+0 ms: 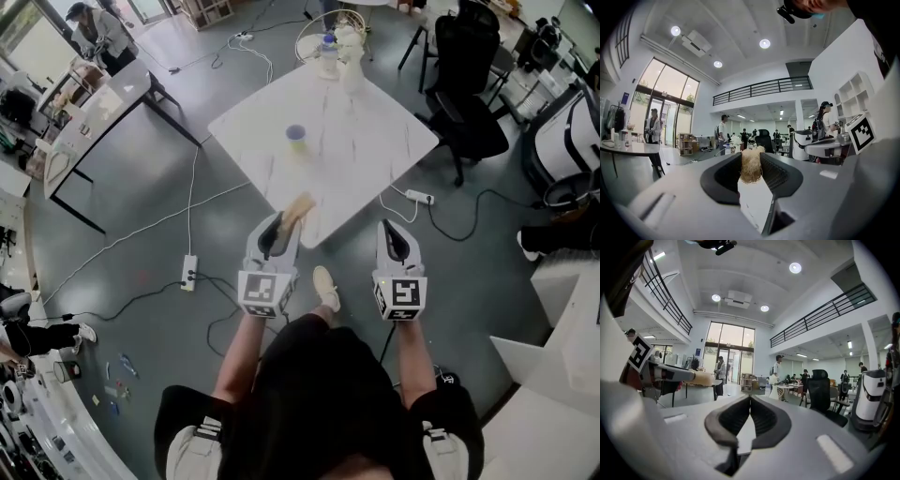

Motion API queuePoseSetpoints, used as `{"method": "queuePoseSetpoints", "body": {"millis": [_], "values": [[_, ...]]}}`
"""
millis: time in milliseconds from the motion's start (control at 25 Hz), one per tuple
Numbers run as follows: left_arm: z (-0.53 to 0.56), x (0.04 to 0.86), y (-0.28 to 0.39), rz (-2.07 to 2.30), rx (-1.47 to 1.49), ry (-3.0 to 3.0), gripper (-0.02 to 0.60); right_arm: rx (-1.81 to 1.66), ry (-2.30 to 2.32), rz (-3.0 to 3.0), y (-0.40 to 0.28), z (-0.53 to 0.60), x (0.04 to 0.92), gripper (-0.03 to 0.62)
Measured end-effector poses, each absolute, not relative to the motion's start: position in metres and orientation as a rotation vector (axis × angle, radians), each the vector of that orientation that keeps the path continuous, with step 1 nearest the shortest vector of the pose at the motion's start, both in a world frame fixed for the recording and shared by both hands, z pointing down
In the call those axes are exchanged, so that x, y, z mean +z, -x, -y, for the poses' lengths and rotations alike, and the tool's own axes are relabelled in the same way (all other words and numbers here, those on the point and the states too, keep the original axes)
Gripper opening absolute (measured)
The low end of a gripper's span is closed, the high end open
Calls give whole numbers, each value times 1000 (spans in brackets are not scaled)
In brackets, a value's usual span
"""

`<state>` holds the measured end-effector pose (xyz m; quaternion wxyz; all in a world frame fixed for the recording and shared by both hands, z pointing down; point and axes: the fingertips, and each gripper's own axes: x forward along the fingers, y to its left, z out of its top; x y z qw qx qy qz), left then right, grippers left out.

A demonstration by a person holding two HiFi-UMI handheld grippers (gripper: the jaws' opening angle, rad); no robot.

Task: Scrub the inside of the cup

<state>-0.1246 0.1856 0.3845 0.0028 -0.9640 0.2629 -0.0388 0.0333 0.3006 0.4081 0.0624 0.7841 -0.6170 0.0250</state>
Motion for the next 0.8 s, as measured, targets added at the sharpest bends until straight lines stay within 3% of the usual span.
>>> {"method": "queuePoseSetpoints", "body": {"millis": [800], "values": [[-37, 399, 52, -976, -163, 3028, 129, 136, -2220, 1997, -106, -133, 418, 5]]}}
